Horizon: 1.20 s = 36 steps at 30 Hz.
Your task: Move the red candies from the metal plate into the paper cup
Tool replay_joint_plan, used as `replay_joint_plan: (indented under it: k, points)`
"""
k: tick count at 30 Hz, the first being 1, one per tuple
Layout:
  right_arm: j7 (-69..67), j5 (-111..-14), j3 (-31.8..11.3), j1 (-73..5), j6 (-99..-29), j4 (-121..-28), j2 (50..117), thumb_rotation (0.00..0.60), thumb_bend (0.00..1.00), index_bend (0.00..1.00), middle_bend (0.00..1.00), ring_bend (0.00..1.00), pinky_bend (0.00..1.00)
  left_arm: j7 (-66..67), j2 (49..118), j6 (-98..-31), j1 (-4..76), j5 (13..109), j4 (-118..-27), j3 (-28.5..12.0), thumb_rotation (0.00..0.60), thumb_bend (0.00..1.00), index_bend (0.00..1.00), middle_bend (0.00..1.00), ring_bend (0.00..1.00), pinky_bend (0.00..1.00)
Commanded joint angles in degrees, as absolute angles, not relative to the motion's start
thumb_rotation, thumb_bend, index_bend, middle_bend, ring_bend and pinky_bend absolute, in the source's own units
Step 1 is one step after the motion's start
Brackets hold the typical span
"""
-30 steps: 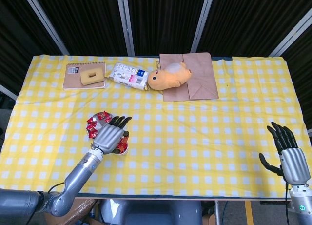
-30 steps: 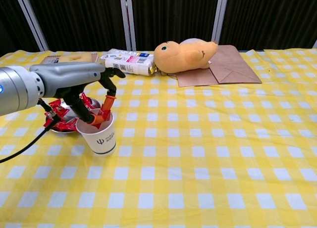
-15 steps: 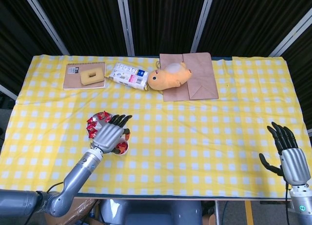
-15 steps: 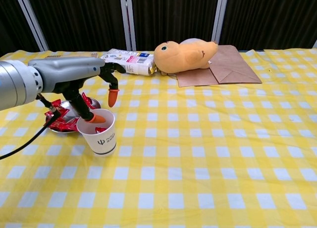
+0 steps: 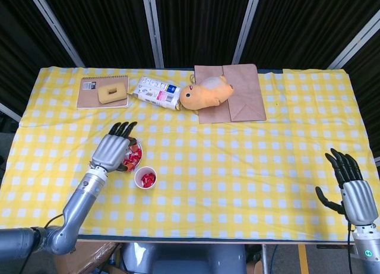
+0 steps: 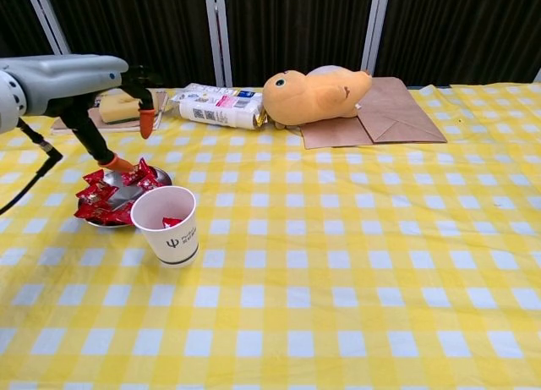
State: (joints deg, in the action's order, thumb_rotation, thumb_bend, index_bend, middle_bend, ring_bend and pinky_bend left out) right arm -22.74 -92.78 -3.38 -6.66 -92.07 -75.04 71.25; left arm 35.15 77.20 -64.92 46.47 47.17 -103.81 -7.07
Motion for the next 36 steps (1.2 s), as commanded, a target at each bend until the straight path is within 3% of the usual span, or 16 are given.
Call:
replay_joint_plan:
  k: [1,17,36]
  points:
    - [-22.7,-92.8,-3.3,-6.7,-92.0,-75.0,71.3,0.600,0.42,0.00,0.00,0.00,0.00,35.7,76.7,-63.4,46.3,43.4,-101.0,-6.8,0.600,0.20,0.46,0.00,0.00,0.00]
    - [-22.6,-92.6,-3.3,-6.8,-91.6,-74.8,71.5,0.600,0.42,0.00,0.00,0.00,0.00,37.6,83.7,-57.2,48.6,40.1,-90.1,-5.1,0.600,0.20,0.46,0.00,0.00,0.00]
    - [-22.9,-92.7,-3.3,-6.7,-91.8,-75.0,71.3,0.600,0.42,0.00,0.00,0.00,0.00,36.9,86.9,-56.5,48.9,40.1,-88.2,-5.4,0.600,0.20,0.45,0.00,0.00,0.00]
